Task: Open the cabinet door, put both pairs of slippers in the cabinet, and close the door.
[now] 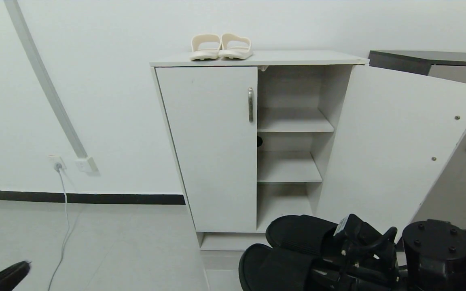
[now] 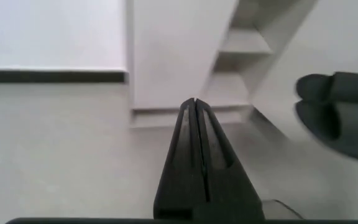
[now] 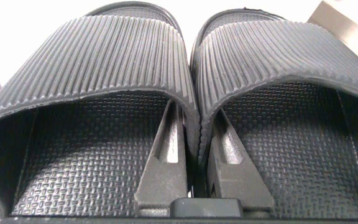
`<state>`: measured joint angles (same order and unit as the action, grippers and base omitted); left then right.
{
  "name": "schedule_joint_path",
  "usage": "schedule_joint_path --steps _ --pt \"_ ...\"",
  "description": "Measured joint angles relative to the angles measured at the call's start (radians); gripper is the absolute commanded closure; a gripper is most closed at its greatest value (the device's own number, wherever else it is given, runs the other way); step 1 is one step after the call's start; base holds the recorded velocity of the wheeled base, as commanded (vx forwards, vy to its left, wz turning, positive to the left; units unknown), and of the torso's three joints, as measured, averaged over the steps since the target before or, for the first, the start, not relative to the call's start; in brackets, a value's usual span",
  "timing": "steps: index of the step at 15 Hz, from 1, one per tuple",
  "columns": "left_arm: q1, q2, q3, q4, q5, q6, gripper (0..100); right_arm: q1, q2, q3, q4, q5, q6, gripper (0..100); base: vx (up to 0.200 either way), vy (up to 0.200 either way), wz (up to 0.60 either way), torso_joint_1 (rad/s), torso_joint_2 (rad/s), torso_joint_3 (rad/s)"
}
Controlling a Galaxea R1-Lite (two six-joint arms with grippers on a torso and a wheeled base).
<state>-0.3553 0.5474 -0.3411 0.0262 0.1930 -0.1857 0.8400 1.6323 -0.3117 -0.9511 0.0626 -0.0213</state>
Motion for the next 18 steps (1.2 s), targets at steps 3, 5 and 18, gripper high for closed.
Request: schedule_joint_path --steps 3,5,18 --pt "0.216 -0.206 0.117 0.072 0.071 0.088 100 0.0 0.001 0.002 -0.005 -0.001 -0.005 100 0.0 0.0 0.0 0.0 0.0 0.0" --pt "0.328 -0.335 0.199 0.081 0.082 0.138 100 0.002 0.001 0.001 -0.005 0.0 -0.006 100 0.0 0.0 0.0 0.0 0.0 0.0" --pt "0.354 -0.548 0.341 -0.023 -0.192 0.202 100 -0.001 0.109 -0.093 -0.079 -0.189 0.03 100 0.0 0.0 0.0 0.0 0.0 0.0"
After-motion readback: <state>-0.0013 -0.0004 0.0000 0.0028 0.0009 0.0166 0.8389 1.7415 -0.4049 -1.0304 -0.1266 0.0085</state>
